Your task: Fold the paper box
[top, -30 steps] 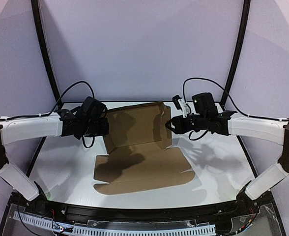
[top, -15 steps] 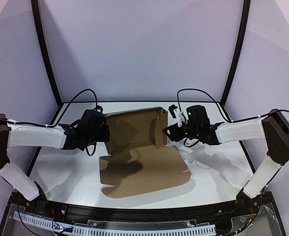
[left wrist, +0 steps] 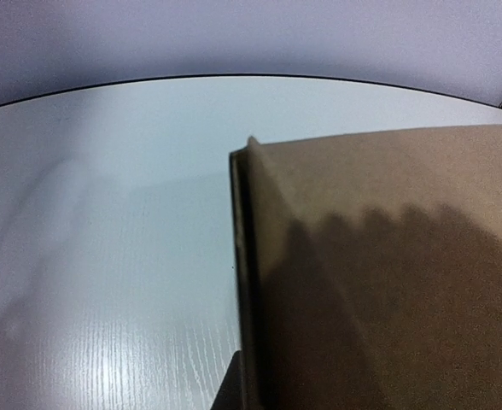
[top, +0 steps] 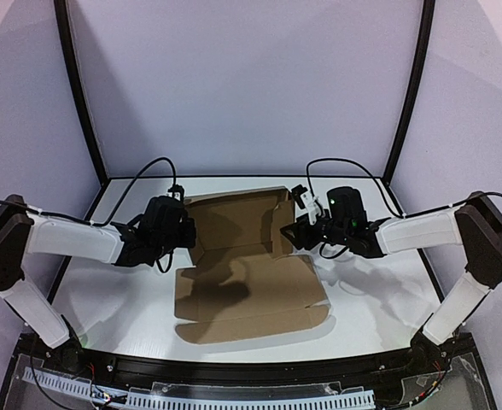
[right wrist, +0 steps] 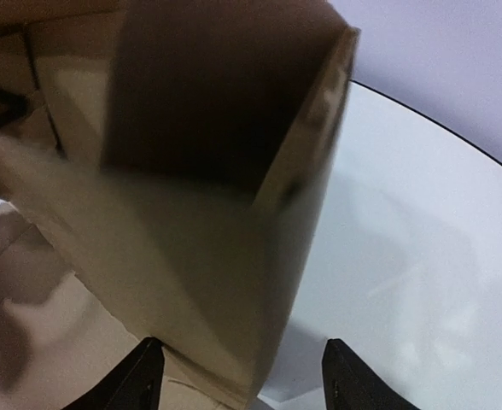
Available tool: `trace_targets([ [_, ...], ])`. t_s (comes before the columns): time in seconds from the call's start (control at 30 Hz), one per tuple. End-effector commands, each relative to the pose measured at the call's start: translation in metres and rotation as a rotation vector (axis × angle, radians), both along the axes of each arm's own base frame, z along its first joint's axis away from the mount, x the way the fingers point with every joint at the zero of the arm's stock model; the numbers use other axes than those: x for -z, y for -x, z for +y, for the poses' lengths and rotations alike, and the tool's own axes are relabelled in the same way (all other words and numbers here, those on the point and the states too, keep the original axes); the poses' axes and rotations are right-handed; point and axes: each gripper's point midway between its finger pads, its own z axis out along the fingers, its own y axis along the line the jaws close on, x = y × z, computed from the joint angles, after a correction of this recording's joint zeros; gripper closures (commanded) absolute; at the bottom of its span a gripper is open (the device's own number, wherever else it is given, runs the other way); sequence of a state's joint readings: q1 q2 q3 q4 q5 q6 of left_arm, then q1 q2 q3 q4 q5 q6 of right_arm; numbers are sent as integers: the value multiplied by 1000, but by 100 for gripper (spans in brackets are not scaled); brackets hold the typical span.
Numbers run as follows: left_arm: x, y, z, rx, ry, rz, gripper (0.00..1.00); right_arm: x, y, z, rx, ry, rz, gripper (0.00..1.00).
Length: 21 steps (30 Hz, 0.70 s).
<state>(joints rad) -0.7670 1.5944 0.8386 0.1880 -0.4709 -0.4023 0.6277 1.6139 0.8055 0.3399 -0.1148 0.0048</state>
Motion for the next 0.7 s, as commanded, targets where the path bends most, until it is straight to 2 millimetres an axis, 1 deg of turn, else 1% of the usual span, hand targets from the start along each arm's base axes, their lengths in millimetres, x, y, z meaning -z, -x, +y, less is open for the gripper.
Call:
trace_targets([
  [0.0,-2,6,-21,85,50,-32,99,-16,-23,-5,115,-51,-101,37],
  [0.13,4,5,-24,72,4,-49,99,-9,-27,-4,142,-45,-102,33],
  [0.2,6,7,-28,77,-24,-56,99,-3,-31,-10,194,-18,-117,32],
  [0.27,9,7,-32,80,-36,-57,99,2,-32,-16,230,-1,-125,27],
  [0.43,17,3,-29,33,-52,-32,99,9,-17,-15,153,20,-150,17],
  [0.5,19,3,-29,32,-52,-27,99,9,-12,-12,108,33,-164,14],
  [0.67,24,4,-29,36,-54,-12,99,2,-6,-12,61,60,-208,9],
])
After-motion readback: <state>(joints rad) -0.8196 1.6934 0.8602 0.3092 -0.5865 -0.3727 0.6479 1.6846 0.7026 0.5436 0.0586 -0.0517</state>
